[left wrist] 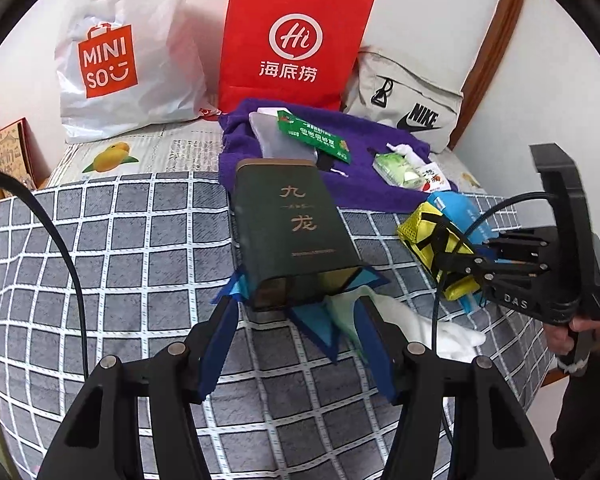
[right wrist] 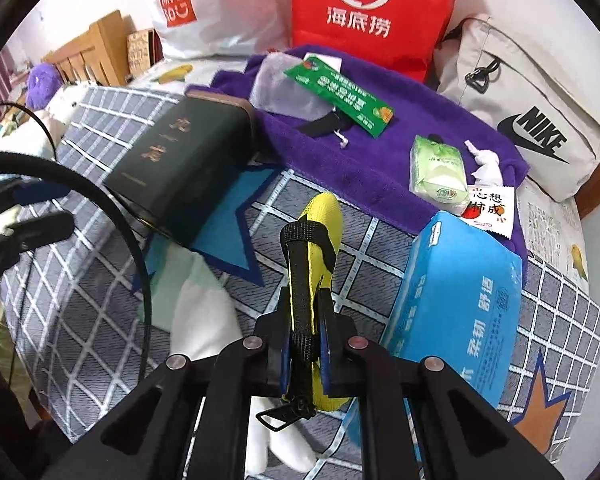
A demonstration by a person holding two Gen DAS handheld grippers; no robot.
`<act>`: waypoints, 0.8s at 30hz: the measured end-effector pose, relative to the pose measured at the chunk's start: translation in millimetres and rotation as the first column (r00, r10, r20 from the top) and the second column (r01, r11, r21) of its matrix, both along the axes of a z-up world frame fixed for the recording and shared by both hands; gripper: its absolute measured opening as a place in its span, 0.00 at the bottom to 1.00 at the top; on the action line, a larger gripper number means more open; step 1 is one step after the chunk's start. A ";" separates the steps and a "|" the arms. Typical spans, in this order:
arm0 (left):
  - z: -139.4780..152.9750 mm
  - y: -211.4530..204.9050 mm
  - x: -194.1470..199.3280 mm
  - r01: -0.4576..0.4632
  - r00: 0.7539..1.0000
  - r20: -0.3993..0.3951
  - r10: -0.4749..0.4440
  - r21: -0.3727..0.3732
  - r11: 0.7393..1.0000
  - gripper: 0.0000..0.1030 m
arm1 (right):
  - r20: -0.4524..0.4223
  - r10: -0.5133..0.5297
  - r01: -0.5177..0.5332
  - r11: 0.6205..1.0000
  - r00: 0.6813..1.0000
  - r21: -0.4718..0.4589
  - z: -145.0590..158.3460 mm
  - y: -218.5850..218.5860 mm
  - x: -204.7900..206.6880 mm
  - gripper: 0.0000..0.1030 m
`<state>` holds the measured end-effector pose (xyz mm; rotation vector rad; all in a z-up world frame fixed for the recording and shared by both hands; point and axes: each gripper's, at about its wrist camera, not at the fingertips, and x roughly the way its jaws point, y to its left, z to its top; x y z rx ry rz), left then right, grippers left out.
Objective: Organize soft objects
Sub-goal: 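Grasp the white glove and mint-green cloth with the left tool while the right tool holds the pouch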
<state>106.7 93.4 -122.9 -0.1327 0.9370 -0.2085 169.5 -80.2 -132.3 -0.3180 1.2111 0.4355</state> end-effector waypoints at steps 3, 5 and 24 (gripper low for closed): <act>-0.6 -1.9 -3.5 -0.007 1.000 0.016 0.008 -0.019 1.000 0.56 | 0.015 -0.015 0.014 0.999 1.000 0.041 10.9 -5.5 -6.8 0.11; -2.8 -3.7 -2.7 -0.007 1.000 -0.008 0.007 -0.035 0.999 0.56 | 0.034 -0.028 0.026 0.998 0.999 0.062 19.5 -9.2 -12.8 0.11; -24.7 -82.8 -2.0 0.188 0.978 -0.088 -0.190 -0.031 0.982 0.79 | 0.145 -0.158 0.136 0.979 0.977 0.149 71.9 -82.3 -79.9 0.11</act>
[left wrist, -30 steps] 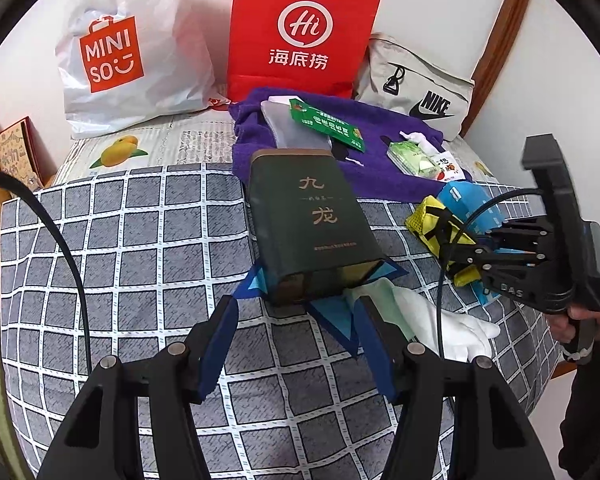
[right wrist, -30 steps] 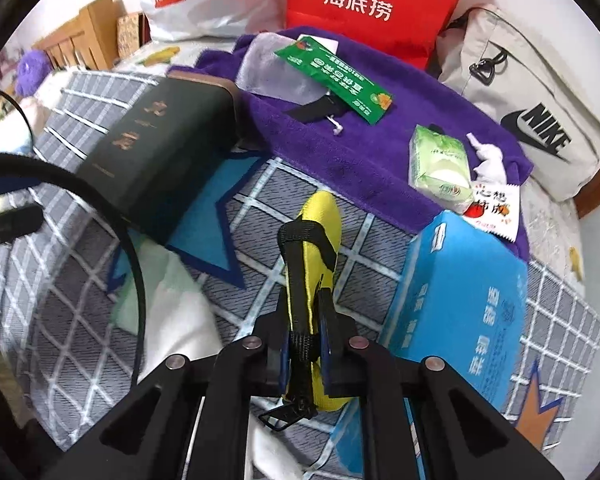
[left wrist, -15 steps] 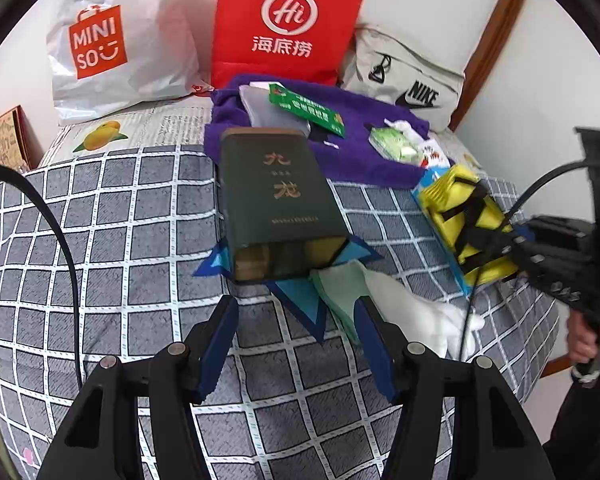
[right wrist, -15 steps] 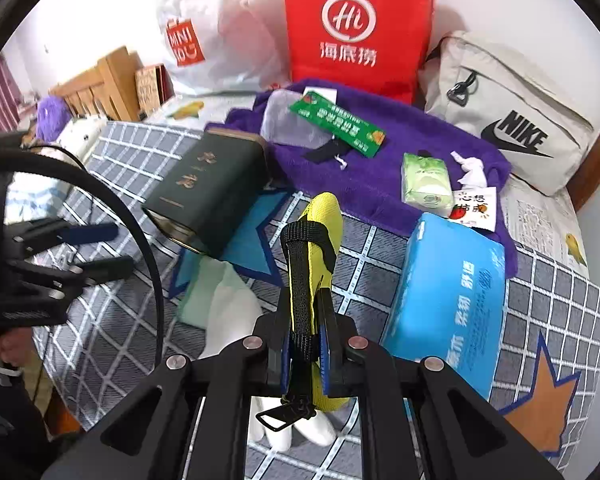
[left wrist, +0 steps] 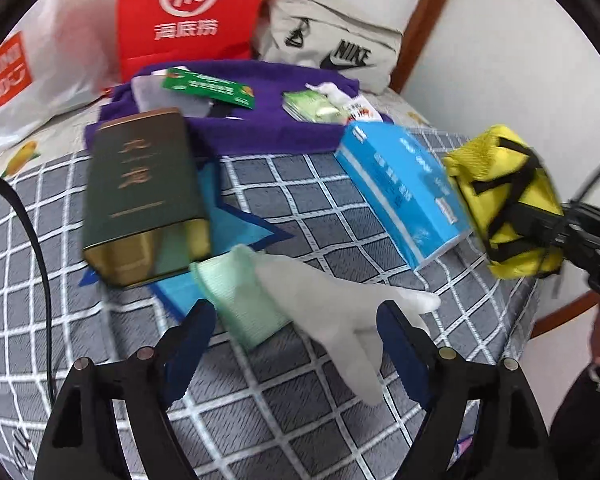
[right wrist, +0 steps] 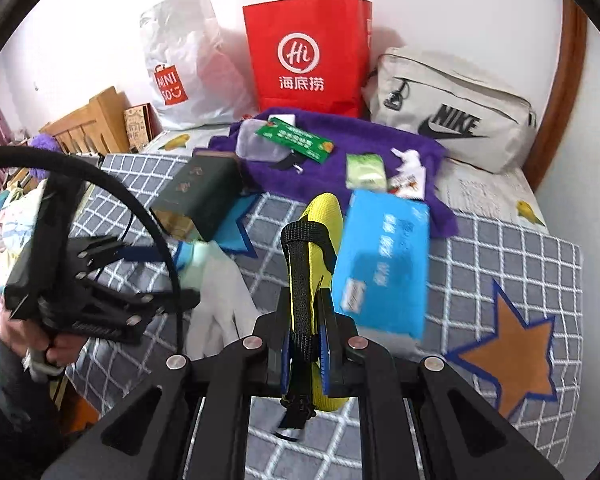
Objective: Organize soft objects
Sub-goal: 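Grasp the white glove and mint-green cloth with the left tool while the right tool holds the pouch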
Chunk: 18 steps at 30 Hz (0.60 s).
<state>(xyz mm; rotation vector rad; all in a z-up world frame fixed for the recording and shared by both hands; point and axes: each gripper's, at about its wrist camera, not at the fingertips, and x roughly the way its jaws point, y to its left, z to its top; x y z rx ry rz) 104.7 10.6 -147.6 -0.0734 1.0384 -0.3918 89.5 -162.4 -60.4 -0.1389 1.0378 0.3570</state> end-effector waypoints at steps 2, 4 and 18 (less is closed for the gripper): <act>-5.9 -11.5 3.7 0.018 1.000 -0.003 -0.018 0.027 0.999 0.80 | 0.006 -0.020 0.020 1.000 1.000 -0.007 0.8 -9.2 -5.4 0.11; -12.1 -20.2 6.4 0.035 0.999 -0.023 -0.034 0.039 0.999 0.80 | 0.004 -0.036 0.036 0.999 0.999 0.004 0.8 -18.8 -9.5 0.11; -45.1 -68.1 21.0 0.072 0.997 -0.046 -0.064 0.202 0.977 0.95 | -0.035 -0.117 0.119 0.991 0.992 0.059 -16.1 -59.0 -16.6 0.11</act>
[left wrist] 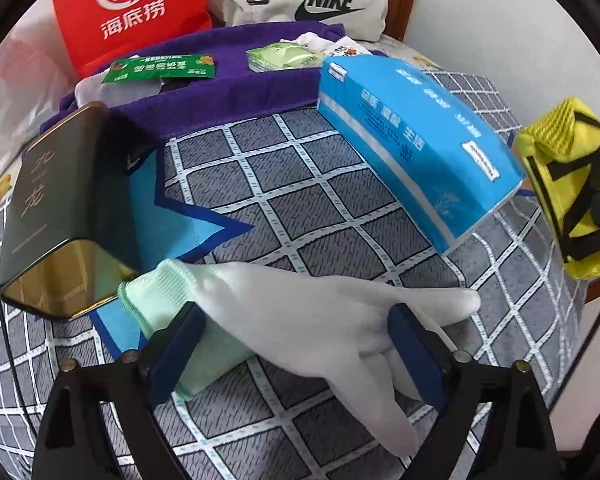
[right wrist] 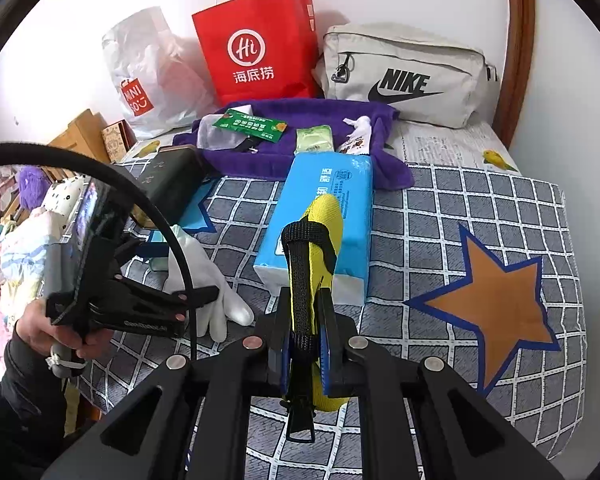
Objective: Organize soft objects
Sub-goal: 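Grasp the white glove and mint-green cloth with the left tool while the right tool holds the pouch, then carry the glove and cloth with the left tool while the right tool carries the pouch over the towel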
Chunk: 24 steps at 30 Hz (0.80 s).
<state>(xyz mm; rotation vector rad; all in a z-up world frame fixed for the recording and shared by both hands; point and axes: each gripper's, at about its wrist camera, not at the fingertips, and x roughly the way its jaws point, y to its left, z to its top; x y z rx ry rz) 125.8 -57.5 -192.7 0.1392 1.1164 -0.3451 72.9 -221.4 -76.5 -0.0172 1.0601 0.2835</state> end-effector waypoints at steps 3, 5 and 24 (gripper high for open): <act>-5.1 -7.1 -1.1 0.017 1.000 0.022 -0.018 0.039 0.999 0.97 | -0.004 -0.004 0.004 1.000 1.000 0.015 -2.3 -1.7 0.8 0.11; -6.0 -7.2 -2.2 0.016 0.999 0.035 -0.017 0.037 0.999 0.97 | -0.009 -0.006 0.006 1.000 1.000 0.022 -4.6 -2.5 1.3 0.11; 27.4 3.5 -23.3 0.064 0.995 0.081 -0.056 -0.100 0.993 0.15 | -0.012 -0.005 0.006 0.999 1.000 0.044 -5.3 1.0 0.4 0.10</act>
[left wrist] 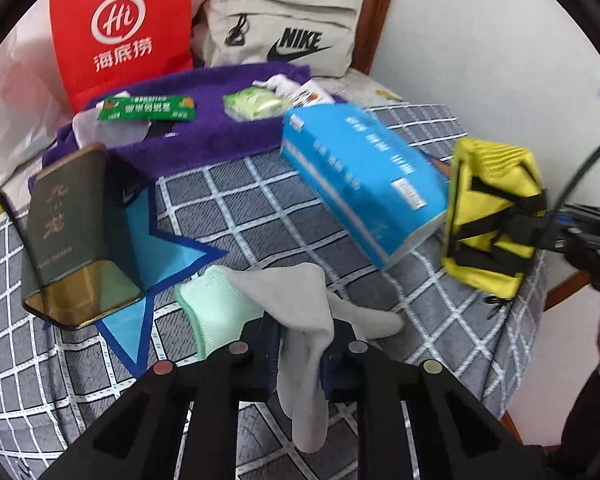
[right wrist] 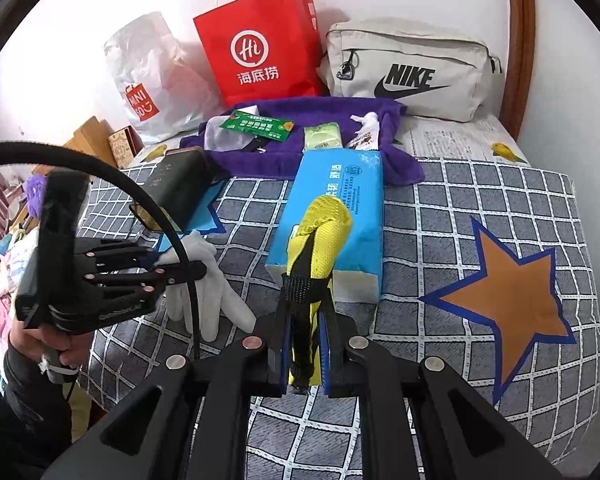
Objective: Organize soft objects
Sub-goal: 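Carry the glove and cloth with the left tool while the right tool carries the pouch over the towel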
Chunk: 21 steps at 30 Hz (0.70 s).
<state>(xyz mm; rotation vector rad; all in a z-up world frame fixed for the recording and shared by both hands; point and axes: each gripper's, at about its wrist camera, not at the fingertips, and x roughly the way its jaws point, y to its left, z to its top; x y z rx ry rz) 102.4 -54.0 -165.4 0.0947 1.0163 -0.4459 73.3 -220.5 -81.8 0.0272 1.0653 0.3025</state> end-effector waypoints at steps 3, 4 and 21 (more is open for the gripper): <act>9.0 -1.1 -2.8 0.011 1.000 0.014 -0.011 -0.008 1.000 0.15 | 0.003 -0.013 0.013 1.000 1.000 0.012 2.4 -3.5 -0.1 0.09; 13.4 -0.6 -4.8 0.013 1.000 0.024 -0.013 -0.008 1.000 0.15 | 0.008 -0.016 0.016 1.000 1.000 0.016 4.5 -4.6 -0.8 0.09; 67.1 39.2 3.8 -0.078 0.990 0.111 0.082 -0.046 0.996 0.15 | 0.075 0.018 -0.022 0.998 0.997 0.053 39.4 6.7 27.4 0.09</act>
